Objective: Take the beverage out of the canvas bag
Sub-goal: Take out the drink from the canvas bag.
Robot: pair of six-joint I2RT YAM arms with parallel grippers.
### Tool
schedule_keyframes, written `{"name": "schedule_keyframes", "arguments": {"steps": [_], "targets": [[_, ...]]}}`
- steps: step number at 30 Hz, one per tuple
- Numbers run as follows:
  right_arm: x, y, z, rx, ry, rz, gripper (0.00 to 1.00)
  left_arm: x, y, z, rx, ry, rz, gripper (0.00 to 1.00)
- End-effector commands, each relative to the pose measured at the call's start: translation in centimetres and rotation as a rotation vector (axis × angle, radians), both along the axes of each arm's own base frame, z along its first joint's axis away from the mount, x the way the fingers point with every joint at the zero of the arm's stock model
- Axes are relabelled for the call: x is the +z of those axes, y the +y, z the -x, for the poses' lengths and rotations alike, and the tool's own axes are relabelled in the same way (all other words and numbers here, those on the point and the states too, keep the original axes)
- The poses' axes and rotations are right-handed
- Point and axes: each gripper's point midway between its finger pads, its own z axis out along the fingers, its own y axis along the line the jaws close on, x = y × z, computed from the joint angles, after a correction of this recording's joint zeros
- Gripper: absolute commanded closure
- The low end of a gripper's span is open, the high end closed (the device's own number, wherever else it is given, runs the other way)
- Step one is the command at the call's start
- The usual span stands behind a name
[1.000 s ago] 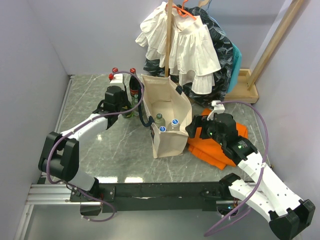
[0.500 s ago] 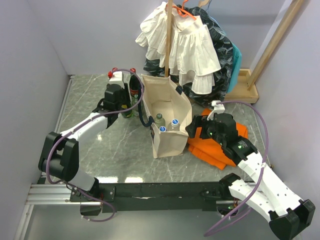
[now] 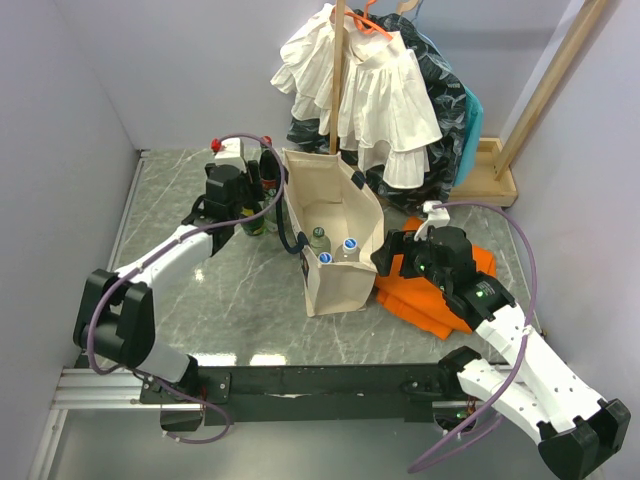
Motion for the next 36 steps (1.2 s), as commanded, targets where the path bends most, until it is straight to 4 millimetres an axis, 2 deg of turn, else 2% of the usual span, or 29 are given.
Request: {"name": "schedule_keyframes", "arguments": {"steps": [1, 6, 10, 14, 21, 23, 30, 32, 33, 34, 35, 36], "targets": [[-1.3, -0.8, 0.5, -0.009, 0.031, 0.061, 0.00, 5.2, 0.1, 0.5, 0.010, -0.104, 0.045, 0.27], [-1.3, -0.6, 0.6, 0.002, 0.032, 0.053, 0.00, 7.4, 0.1, 1.4, -0.012, -0.133, 0.059, 0.26], [-1.5, 1.1, 1.5, 0.094, 0.045, 0.029, 0.00, 9.5, -0.1, 2.7, -0.046, -0.163, 0.078, 0.26], [-2.4, 0.6, 1.7, 0.049, 0.069, 0.081, 0.00, 12.7, -0.4, 4.6, -0.100, -0.226, 0.114, 0.24], [-0.9, 0.4, 2.4, 0.039, 0.029, 0.116, 0.00, 16.8, -1.7, 6.5, -0.210, -0.276, 0.138, 0.24], [-0.6, 0.6, 2.9, 0.056, 0.032, 0.129, 0.00, 17.1, -2.0, 6.7, -0.223, -0.275, 0.140, 0.23], [-1.9, 0.8, 3.9, 0.062, 0.101, 0.201, 0.00, 18.5, -3.2, 7.2, -0.290, -0.265, 0.153, 0.24], [-2.3, 1.3, 4.3, 0.081, 0.113, 0.210, 0.00, 18.3, -4.1, 7.3, -0.334, -0.245, 0.152, 0.23], [-2.5, 1.5, 4.4, 0.084, 0.122, 0.214, 0.00, 19.1, -4.3, 7.2, -0.341, -0.252, 0.155, 0.23], [-2.6, 1.4, 4.4, 0.082, 0.131, 0.222, 0.00, 18.1, -5.1, 7.1, -0.377, -0.204, 0.146, 0.24], [-2.5, 1.6, 4.6, 0.088, 0.134, 0.223, 0.00, 18.2, -5.7, 7.2, -0.397, -0.193, 0.144, 0.24], [-2.7, 1.5, 4.4, 0.077, 0.140, 0.233, 0.00, 19.1, -6.1, 7.3, -0.416, -0.202, 0.145, 0.24]]}}
